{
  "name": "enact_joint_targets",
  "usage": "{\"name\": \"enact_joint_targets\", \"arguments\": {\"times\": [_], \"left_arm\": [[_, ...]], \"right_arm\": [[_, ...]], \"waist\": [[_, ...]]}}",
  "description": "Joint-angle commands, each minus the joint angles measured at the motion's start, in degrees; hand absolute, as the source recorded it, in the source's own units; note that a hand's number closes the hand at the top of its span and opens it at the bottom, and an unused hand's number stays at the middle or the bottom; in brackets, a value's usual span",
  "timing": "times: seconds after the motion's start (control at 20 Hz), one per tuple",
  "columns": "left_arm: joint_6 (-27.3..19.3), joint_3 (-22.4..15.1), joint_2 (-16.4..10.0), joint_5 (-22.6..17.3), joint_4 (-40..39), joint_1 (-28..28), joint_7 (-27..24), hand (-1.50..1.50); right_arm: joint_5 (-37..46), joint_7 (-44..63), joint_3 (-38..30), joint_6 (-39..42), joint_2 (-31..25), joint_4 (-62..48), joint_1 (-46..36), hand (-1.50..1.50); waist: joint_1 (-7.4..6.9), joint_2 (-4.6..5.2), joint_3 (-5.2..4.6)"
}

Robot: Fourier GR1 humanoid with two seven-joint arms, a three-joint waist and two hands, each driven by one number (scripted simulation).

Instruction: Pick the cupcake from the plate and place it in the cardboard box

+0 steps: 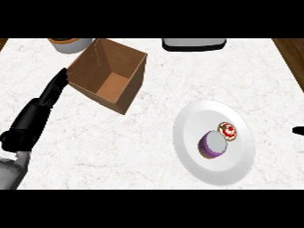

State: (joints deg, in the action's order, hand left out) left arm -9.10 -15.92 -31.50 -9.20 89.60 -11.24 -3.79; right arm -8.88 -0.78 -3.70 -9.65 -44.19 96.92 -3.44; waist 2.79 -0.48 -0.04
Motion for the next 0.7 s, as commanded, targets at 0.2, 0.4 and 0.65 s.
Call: {"name": "enact_joint_targets", "arguments": {"times": [0.2,0.4,0.65], "left_arm": [[4.86,0.68,-0.75,-0.87,2.99,2.43,-1.87,0.0],[6.1,-0.05,1.37,1.12,-1.11,-1.46,-2.21,0.0],[6.38,0.84,1.62,-0.01,0.1,-2.29,-0.59,0.0]], "right_arm": [[10.66,-12.87,-1.42,3.8,-5.3,2.7,10.08,-1.5],[16.64,-5.09,2.14,5.61,-8.09,8.12,10.01,-1.5],[21.7,9.03,8.06,13.73,-15.7,14.96,8.92,-1.5]], "waist": [[-2.58,0.29,0.05],[-2.38,0.46,-0.02],[-3.09,0.43,-0.13]]}}
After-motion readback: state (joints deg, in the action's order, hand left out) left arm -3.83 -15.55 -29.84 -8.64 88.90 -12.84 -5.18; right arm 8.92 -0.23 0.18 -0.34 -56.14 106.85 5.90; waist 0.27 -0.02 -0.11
